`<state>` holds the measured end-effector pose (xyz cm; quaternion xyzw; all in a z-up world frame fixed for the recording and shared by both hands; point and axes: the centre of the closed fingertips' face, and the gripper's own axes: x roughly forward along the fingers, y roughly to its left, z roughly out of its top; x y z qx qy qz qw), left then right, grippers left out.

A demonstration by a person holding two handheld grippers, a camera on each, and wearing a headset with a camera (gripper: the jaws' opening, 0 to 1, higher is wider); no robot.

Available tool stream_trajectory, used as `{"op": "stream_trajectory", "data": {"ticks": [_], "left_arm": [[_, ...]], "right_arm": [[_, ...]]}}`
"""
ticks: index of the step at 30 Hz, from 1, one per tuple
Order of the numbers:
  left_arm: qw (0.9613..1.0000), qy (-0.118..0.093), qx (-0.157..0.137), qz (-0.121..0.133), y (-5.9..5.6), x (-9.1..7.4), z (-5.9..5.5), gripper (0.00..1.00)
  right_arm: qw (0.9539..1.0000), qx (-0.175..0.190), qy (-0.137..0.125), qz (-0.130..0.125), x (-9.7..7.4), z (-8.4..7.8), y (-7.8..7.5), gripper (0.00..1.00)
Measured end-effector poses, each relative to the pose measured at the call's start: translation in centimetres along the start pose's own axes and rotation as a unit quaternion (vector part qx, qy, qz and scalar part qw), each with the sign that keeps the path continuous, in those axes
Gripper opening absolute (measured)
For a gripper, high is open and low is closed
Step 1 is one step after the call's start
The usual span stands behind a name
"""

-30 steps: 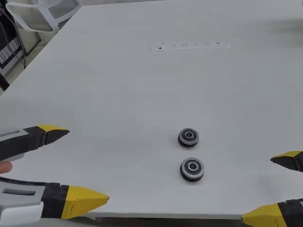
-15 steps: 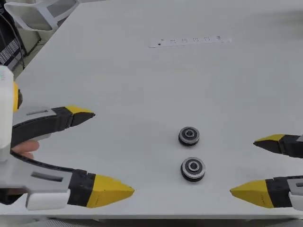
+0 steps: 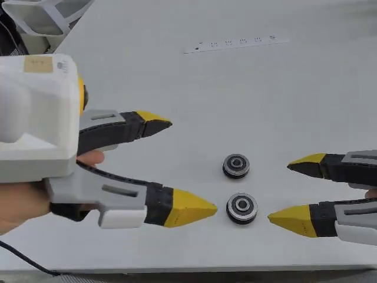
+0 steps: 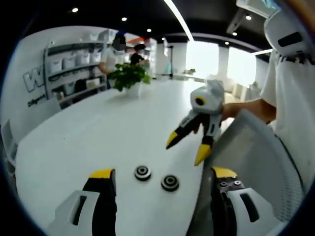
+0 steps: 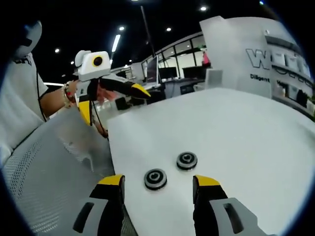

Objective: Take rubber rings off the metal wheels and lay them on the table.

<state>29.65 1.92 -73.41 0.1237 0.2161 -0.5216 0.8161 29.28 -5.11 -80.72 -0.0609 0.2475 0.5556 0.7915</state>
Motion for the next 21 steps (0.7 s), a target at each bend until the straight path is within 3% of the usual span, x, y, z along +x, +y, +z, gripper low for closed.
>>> {"op": "stream_trajectory", "data": {"ticks": [3,5,12,18,21], "left_arm": [[0.9997,-0.013,0.0,-0.019,-0.5,1.0,0.5,0.75],[0.9988,-0.027,-0.02,-0.036,-1.0,1.7,0.9,0.74],[0.9981,-0.038,-0.029,-0.038,-0.4,4.0,0.6,0.64],[0.9983,-0.025,-0.009,-0.051,-0.6,5.5,-0.3,0.5],[0.9984,-0.005,0.005,-0.056,-0.7,6.6,-1.6,0.44]], "right_arm": [[1.0,-0.006,-0.004,0.005,0.4,0.1,-0.1,0.5],[0.9999,-0.011,0.0,0.011,0.9,-0.1,-0.1,0.47],[0.9991,-0.031,0.016,0.022,2.1,-0.9,-0.2,0.41],[0.9982,-0.045,0.021,0.032,2.7,-1.3,0.0,0.36],[0.9974,-0.054,0.03,0.037,3.1,-1.9,0.2,0.34]]}}
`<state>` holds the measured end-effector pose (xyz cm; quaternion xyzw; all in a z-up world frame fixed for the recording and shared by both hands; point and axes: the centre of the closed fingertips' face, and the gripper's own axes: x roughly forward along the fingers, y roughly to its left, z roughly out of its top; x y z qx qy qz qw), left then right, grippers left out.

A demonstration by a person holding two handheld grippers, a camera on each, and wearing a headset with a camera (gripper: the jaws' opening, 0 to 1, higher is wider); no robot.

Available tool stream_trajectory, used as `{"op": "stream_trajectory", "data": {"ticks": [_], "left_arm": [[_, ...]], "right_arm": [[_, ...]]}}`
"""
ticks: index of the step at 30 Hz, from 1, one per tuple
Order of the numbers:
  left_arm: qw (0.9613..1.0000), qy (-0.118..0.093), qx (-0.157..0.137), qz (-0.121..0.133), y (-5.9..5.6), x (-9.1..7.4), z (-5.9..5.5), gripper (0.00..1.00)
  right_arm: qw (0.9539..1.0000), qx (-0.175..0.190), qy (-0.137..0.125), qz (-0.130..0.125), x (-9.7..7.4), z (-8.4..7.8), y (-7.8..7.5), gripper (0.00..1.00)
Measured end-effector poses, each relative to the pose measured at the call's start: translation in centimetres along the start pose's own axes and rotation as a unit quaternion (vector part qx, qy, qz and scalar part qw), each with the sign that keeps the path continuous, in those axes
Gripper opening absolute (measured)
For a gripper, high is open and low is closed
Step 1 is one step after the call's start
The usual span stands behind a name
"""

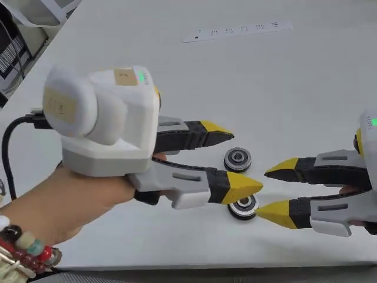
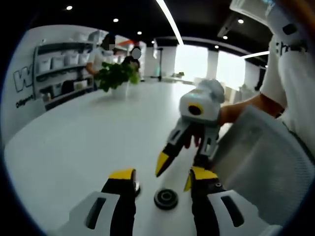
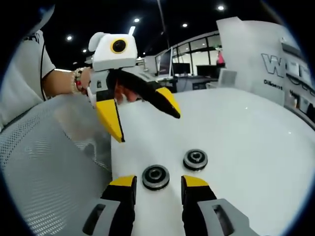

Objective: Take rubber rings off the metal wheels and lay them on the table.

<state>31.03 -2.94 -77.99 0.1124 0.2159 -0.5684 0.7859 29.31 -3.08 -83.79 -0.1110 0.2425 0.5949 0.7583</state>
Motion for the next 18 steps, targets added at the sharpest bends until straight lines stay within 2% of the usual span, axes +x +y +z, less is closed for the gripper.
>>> {"op": "stream_trajectory", "data": {"ticks": [1,6,9,11,18], "left_arm": [[1.0,0.003,0.001,0.0,0.0,0.1,-0.2,0.42],[0.9994,0.03,-0.004,-0.019,-0.7,1.7,-2.5,0.35],[0.999,0.039,0.0,-0.02,-0.9,2.4,-3.5,0.31],[0.9979,0.061,0.014,-0.019,-0.9,2.6,-4.5,0.27],[0.9968,0.078,0.012,-0.013,-0.6,2.8,-5.9,0.22]], "right_arm": [[1.0,-0.002,0.003,0.002,0.2,-0.2,0.1,0.33],[0.9998,-0.013,0.014,0.009,0.7,-1.0,0.3,0.29],[0.9997,-0.016,0.018,0.011,0.9,-1.2,0.2,0.27],[0.9996,-0.018,0.021,0.011,1.1,-1.4,0.2,0.25],[0.9992,-0.023,0.028,0.016,1.6,-1.9,0.2,0.24]]}}
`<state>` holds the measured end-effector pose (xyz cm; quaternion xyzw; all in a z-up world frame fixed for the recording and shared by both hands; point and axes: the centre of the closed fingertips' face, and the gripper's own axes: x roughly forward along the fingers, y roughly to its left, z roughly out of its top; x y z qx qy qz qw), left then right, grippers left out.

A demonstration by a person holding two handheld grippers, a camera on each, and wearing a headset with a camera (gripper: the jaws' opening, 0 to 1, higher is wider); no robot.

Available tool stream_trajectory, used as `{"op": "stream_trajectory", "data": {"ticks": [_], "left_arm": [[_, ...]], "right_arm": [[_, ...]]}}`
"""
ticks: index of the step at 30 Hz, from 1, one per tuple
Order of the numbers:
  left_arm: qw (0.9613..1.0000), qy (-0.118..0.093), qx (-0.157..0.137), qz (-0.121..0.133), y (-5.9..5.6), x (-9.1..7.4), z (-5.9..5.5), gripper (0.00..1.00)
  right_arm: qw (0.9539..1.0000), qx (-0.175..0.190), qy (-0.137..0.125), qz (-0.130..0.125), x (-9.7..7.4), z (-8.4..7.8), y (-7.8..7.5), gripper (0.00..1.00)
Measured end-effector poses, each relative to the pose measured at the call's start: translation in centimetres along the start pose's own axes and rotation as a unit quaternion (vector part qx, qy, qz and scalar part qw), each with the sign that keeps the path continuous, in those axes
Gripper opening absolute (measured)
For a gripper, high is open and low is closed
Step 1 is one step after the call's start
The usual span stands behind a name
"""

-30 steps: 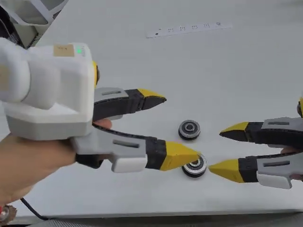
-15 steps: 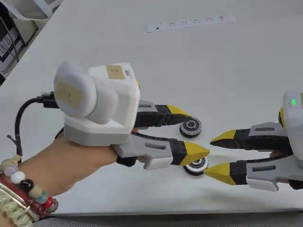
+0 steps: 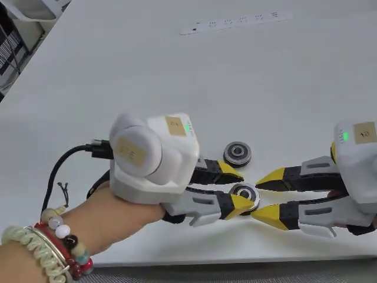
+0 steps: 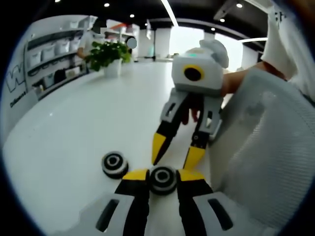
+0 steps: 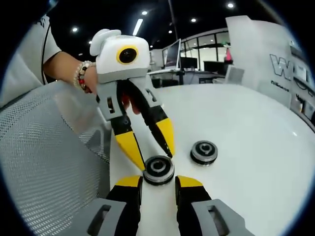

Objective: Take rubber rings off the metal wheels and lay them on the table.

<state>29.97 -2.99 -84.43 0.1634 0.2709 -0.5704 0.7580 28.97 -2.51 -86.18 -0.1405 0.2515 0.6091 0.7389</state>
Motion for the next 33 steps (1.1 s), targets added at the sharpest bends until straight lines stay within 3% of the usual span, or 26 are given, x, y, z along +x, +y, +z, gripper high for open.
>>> {"op": "stream_trajectory", "data": {"ticks": [4,5,12,13,33], "left_arm": [[0.9999,0.012,-0.003,0.004,0.13,0.16,-0.67,0.19],[1.0,0.003,0.003,0.004,0.2,0.21,-0.39,0.18],[0.9995,0.007,0.031,0.006,0.15,0.25,-0.51,0.15],[0.9998,0.012,0.017,0.004,0.03,0.26,-0.79,0.14],[0.9998,-0.003,0.02,0.006,0.2,0.28,-0.65,0.14]], "right_arm": [[1.0,0.003,-0.003,0.002,0.08,0.11,0.01,0.24],[1.0,0.002,-0.003,0.003,0.14,0.13,0.0,0.24],[1.0,-0.009,0.0,0.001,0.36,0.02,-0.1,0.23],[1.0,-0.01,0.0,0.0,0.32,-0.03,-0.08,0.23],[0.999,-0.042,0.012,-0.014,-0.34,-0.58,-0.28,0.12]]}}
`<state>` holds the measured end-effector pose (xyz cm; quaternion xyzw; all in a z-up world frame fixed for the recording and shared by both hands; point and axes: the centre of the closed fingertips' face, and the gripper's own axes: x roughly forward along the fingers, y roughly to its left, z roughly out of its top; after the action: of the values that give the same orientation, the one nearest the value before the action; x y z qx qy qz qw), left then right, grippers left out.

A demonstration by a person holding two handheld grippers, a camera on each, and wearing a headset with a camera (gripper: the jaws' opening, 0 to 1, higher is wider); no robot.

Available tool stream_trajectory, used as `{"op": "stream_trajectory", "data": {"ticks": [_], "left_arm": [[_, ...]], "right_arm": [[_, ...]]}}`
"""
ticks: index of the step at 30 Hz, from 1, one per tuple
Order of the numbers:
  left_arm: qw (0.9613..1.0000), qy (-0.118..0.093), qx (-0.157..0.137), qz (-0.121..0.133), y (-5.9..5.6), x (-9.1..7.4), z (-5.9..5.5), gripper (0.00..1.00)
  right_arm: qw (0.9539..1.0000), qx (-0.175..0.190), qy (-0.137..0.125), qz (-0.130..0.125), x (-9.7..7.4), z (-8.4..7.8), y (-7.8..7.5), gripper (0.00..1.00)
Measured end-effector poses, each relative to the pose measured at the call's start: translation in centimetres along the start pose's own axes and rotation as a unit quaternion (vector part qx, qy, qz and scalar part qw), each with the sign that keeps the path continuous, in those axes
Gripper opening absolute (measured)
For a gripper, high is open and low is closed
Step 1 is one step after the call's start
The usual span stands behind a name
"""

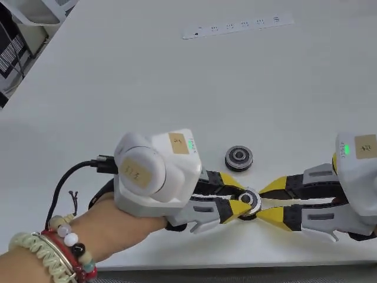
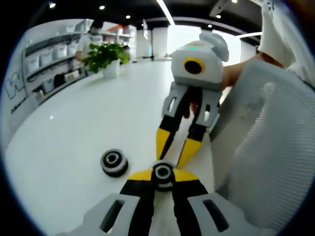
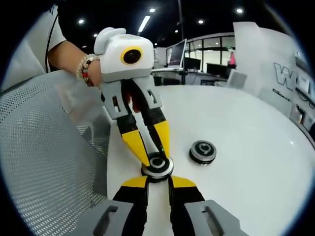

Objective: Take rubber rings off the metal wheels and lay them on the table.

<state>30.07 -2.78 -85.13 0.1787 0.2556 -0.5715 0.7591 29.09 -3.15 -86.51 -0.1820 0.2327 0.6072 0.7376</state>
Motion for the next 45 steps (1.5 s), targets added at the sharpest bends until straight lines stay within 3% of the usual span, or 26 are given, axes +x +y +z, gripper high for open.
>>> {"op": "stream_trajectory", "data": {"ticks": [12,14,19,26,32,34,37,38,40,41,45], "left_arm": [[1.0,-0.002,0.002,0.001,-0.1,-0.1,0.0,0.14],[1.0,-0.002,0.002,0.001,-0.1,-0.1,0.1,0.14],[1.0,-0.002,0.003,0.002,-0.1,-0.2,0.1,0.14],[0.9999,-0.003,0.011,0.003,-0.1,-0.2,0.0,0.14],[0.9999,-0.007,0.009,0.003,0.0,-0.4,0.0,0.13],[0.9999,-0.01,0.01,0.003,0.0,-0.4,-0.1,0.13],[0.9999,-0.013,0.009,0.002,0.0,-0.4,0.0,0.13],[0.9999,-0.013,0.01,0.002,0.0,-0.4,0.0,0.13],[0.9998,-0.014,0.012,0.002,-0.1,-0.4,0.0,0.13],[0.9998,-0.014,0.012,0.002,-0.1,-0.4,0.0,0.13],[0.9998,-0.014,0.013,0.001,-0.1,-0.4,0.0,0.13]], "right_arm": [[0.9999,-0.007,0.009,0.001,0.0,0.0,0.0,0.1],[0.9997,-0.01,0.022,-0.006,-0.1,-0.5,-0.3,0.04],[0.9998,-0.006,0.017,-0.002,0.0,-0.3,-0.2,0.04],[0.9996,0.015,0.017,-0.017,0.0,-0.3,-0.5,0.0],[0.9963,0.082,0.004,-0.025,-0.2,-0.3,-0.9,0.0],[0.9924,0.121,-0.004,-0.022,-0.2,-0.3,-1.1,0.0],[0.9805,0.195,-0.027,-0.01,-0.4,-0.2,-1.2,0.0],[0.9794,0.199,-0.031,-0.009,-0.4,-0.1,-1.2,0.0],[0.9711,0.234,-0.046,-0.003,-0.5,0.0,-1.2,0.0],[0.9665,0.251,-0.052,0.0,-0.5,0.0,-1.2,0.0],[0.9365,0.338,-0.09,0.022,-0.7,0.2,-1.1,0.0]]}}
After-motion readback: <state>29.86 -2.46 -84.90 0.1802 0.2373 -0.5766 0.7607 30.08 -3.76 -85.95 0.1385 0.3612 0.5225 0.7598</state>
